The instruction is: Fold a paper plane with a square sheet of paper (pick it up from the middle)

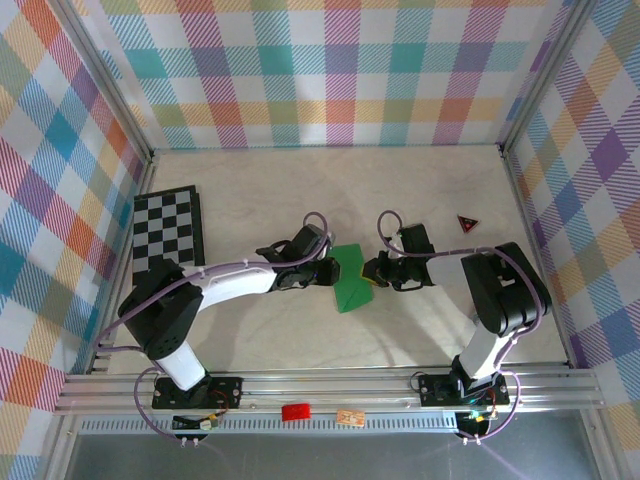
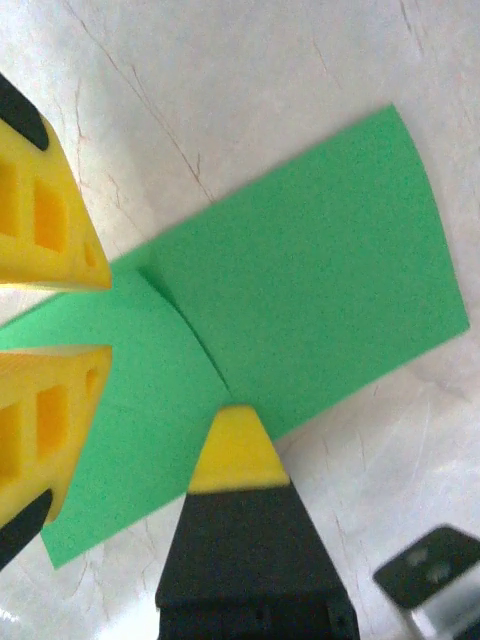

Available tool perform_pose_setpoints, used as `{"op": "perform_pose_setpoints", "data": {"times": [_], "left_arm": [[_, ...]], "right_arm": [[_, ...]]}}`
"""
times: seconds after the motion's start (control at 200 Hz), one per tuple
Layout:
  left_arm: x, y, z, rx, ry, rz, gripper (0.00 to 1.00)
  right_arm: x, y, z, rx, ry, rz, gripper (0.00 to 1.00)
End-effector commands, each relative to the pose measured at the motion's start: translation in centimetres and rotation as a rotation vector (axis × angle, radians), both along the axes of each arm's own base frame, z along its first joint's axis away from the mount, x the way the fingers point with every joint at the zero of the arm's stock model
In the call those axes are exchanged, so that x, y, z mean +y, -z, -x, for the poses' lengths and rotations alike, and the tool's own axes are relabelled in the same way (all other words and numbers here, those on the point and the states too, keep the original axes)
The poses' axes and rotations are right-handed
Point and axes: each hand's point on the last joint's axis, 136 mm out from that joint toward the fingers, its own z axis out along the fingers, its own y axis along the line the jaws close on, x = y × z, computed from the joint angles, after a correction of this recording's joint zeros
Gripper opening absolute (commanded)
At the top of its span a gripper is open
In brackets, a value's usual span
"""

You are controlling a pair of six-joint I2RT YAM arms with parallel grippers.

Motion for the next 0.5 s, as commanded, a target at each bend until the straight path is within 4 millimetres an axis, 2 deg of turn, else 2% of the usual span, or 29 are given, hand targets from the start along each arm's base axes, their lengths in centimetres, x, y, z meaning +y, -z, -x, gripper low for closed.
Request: {"op": "perform_pose_setpoints", "data": {"times": [0.0,0.12,0.265,0.385,0.495], "left_arm": [[1.6,-1.2,-0.9,-0.061,-0.081,-0.013,0.22],[4.3,-2.8,-1.6,-0.158,-0.197,-0.014,0.21],[8.0,-3.3,-1.9,-0.205,-0.299,-0.066,0.22],[9.2,-3.4,-1.9,-0.218,-0.328,-0.072,0.22],[9.5,-3.7,-1.9,-0.226,-0.351,-0.065,0.22]], "right_arm": [[-0.3,-2.1,-0.2,-0.046,-0.008,0.013,0.09],[-1.6,-3.2,-0.3,-0.092,0.008,0.113,0.08],[-3.1,-5.1,-0.1,-0.155,0.003,0.243,0.08],[-4.1,-6.2,-0.2,-0.206,0.006,0.37,0.08],[-4.8,-7.2,-0.4,-0.249,-0.006,0.507,0.08]]}}
